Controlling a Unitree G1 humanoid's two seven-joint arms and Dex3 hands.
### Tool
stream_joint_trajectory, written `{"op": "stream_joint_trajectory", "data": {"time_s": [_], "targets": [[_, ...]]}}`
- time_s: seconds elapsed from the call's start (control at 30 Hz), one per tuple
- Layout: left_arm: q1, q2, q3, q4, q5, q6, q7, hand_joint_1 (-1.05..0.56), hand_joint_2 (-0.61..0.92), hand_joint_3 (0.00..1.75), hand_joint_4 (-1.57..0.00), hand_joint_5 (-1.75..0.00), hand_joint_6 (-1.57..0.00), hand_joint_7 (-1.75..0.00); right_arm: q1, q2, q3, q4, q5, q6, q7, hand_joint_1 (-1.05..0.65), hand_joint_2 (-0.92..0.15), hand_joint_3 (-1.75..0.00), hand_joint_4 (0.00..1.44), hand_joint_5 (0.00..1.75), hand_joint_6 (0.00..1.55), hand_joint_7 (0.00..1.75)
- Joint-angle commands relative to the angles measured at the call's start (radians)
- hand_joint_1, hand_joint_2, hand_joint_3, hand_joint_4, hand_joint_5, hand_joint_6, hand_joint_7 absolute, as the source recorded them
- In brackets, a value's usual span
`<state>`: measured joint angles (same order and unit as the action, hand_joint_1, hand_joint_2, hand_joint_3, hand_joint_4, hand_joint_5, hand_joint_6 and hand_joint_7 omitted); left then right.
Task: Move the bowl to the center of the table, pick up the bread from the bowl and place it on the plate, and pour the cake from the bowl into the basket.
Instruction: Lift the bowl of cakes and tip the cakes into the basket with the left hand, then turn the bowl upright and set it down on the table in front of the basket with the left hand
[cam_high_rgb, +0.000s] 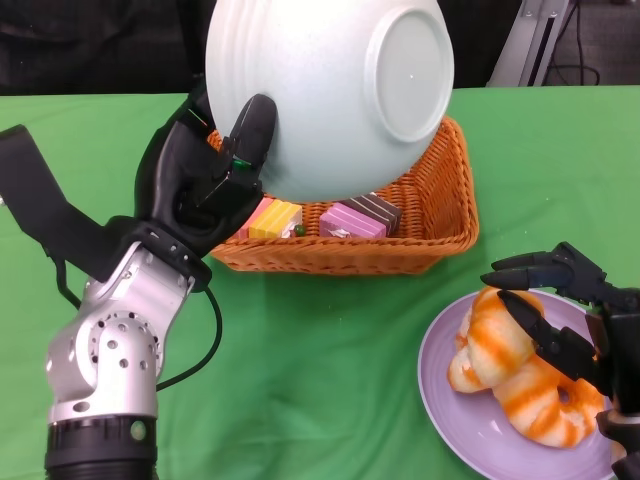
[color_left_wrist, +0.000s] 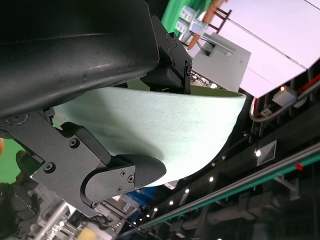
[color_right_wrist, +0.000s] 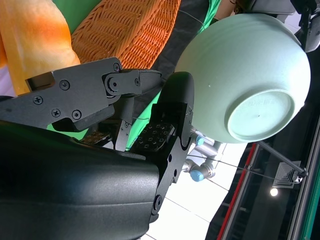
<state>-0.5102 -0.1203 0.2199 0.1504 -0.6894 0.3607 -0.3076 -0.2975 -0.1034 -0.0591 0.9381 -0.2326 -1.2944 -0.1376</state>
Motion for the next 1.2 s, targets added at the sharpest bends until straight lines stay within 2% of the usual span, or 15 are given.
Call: {"op": "stream_joint_trajectory", "data": {"time_s": [0.03,0.3,0.53,0.67,0.83,0.9,1.0,1.07,1.2], "targets": [[-0.014,0.019,-0.011,0.003,0.039,-0.072,-0.039,-0.09,0.6,1.15,-0.78,-1.75,-0.63,-1.74,-0.011,-0.013,-0.004,0.007,0.009,-0.012,-0.006,-0.27,-0.92,-0.22,0.79,0.91,0.85,0.61],[-0.003,0.036,-0.053,0.032,0.167,-0.252,-0.101,-0.09,0.59,1.1,-0.77,-1.75,-0.69,-1.59,-0.011,-0.011,-0.005,0.011,0.007,-0.011,-0.009,-0.26,-0.92,-0.22,0.79,0.91,0.85,0.6],[0.011,0.052,-0.1,0.083,0.357,-0.514,-0.084,-0.15,0.6,1.02,-0.79,-1.75,-0.74,-1.53,-0.008,-0.014,-0.006,0.009,0.005,-0.015,-0.009,-0.26,-0.92,-0.22,0.79,0.9,0.85,0.6],[0.009,0.073,-0.119,0.165,0.467,-0.731,-0.084,-0.16,0.65,0.96,-0.8,-1.75,-0.74,-1.5,-0.009,-0.021,-0.009,0.008,-0.008,-0.022,-0.017,-0.26,-0.92,-0.22,0.78,0.89,0.84,0.59],[-0.001,0.109,-0.126,0.274,0.553,-0.935,-0.077,-0.12,0.66,0.94,-0.8,-1.75,-0.72,-1.56,-0.008,-0.02,-0.007,0.003,-0.004,-0.016,-0.018,-0.27,-0.92,-0.22,0.79,0.9,0.84,0.59],[-0.006,0.125,-0.124,0.322,0.576,-1.017,-0.07,-0.12,0.68,0.88,-0.79,-1.75,-0.7,-1.58,-0.009,-0.021,-0.003,0.005,0.002,-0.015,-0.012,-0.27,-0.92,-0.23,0.78,0.9,0.84,0.59],[-0.02,0.156,-0.125,0.4,0.645,-1.151,-0.03,-0.18,0.87,0.51,-0.76,-1.75,-0.64,-1.62,-0.012,-0.019,-0.001,0.01,0.009,-0.013,-0.008,-0.28,-0.92,-0.23,0.79,0.9,0.84,0.59],[-0.031,0.179,-0.127,0.45,0.705,-1.236,0.012,-0.19,0.91,0.45,-0.76,-1.75,-0.64,-1.63,-0.011,-0.019,-0.002,0.009,0.006,-0.008,-0.01,-0.28,-0.92,-0.24,0.79,0.9,0.84,0.59],[-0.05,0.223,-0.119,0.55,0.871,-1.409,0.162,-0.17,0.92,0.45,-0.76,-1.75,-0.67,-1.61,-0.015,-0.019,-0.009,0.011,-0.011,-0.013,-0.026,-0.27,-0.92,-0.23,0.79,0.9,0.85,0.58]]}}
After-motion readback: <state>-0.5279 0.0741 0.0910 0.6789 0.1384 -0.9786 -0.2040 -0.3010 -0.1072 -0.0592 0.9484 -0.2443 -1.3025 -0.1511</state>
